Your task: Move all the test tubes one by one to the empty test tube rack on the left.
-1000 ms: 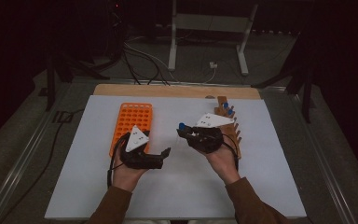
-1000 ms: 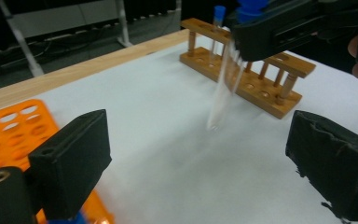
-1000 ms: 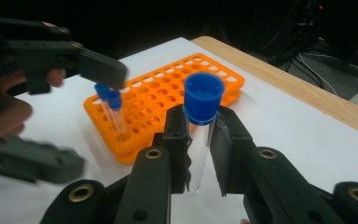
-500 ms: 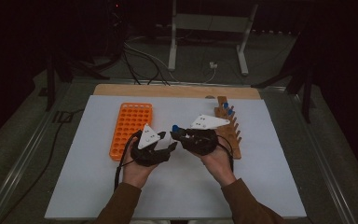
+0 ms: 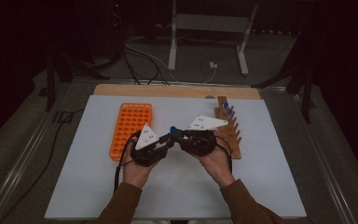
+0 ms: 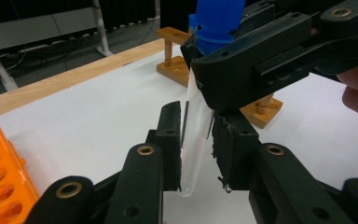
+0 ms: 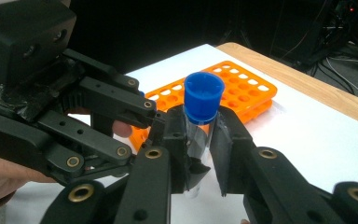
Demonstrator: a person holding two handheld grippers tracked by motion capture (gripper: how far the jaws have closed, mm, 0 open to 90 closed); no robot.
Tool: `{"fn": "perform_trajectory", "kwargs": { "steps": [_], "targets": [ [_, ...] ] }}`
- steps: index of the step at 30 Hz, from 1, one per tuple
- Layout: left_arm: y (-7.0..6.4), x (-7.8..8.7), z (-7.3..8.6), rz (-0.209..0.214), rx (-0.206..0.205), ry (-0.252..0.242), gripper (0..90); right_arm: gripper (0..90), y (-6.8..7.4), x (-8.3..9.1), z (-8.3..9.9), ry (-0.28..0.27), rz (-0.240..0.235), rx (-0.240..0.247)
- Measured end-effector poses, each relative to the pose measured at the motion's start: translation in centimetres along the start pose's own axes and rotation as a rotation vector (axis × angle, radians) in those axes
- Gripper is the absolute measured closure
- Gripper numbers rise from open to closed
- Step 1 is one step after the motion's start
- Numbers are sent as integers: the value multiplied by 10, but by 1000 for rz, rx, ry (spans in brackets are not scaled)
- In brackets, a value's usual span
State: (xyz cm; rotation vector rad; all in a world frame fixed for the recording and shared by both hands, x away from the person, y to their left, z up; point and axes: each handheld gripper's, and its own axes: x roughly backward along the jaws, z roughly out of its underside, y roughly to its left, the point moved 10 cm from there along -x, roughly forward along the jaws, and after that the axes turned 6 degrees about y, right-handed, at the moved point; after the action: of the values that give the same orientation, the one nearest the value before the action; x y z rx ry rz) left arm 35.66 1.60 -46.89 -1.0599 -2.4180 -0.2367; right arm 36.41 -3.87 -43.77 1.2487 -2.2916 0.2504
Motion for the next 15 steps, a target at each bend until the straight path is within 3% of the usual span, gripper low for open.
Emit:
{"fn": "perform_trajectory", "kwargs": {
  "steps": [11, 15],
  "targets": [
    [-1, 0, 1, 7, -22, 5, 780, 758, 0, 0, 1, 4, -11, -1],
    [2, 1, 4, 3, -14, 12, 782, 618, -2, 3, 0, -13, -16, -11]
  ]
}}
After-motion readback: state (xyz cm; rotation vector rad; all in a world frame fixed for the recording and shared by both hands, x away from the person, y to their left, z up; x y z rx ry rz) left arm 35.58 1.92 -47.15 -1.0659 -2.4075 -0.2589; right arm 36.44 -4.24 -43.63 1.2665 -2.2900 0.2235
